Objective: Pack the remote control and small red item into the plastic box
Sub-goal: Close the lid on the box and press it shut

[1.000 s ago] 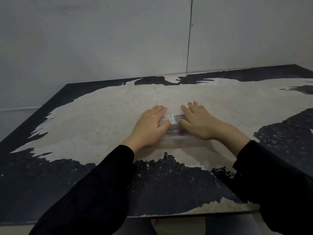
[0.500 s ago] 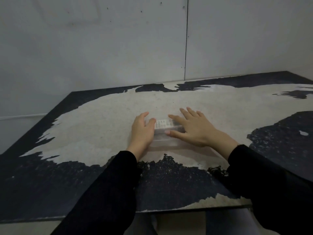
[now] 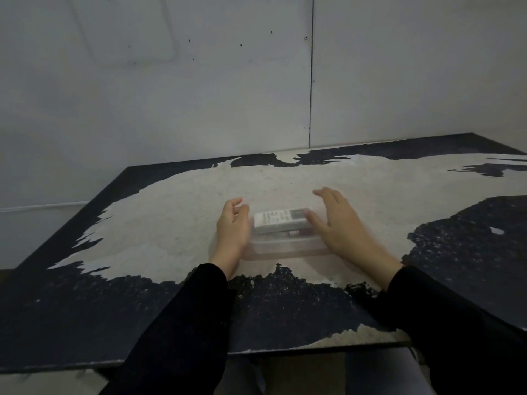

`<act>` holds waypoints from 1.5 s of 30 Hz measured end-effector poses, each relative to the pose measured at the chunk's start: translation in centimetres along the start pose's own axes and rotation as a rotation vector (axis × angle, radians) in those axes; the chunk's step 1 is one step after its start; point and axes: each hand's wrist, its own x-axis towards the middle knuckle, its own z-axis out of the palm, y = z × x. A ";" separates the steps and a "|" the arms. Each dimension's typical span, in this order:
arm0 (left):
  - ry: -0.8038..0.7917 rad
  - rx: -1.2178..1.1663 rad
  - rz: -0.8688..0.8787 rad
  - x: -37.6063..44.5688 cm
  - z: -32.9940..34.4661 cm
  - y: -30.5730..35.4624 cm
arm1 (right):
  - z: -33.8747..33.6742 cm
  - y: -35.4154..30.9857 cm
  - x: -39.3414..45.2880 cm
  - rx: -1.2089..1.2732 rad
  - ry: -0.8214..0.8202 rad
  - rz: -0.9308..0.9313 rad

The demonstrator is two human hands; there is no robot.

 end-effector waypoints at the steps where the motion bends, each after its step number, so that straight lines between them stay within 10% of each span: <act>1: -0.012 -0.008 -0.018 -0.2 -0.4 0.0 | -0.3 0.4 -0.2 0.072 -0.022 0.092; 14: -0.228 0.201 0.089 -2.0 -2.2 0.3 | -0.3 1.2 0.4 0.311 -0.130 0.298; 45: 0.401 0.692 0.059 32.6 -24.4 -9.0 | 28.3 -17.3 29.8 0.034 -0.117 -0.423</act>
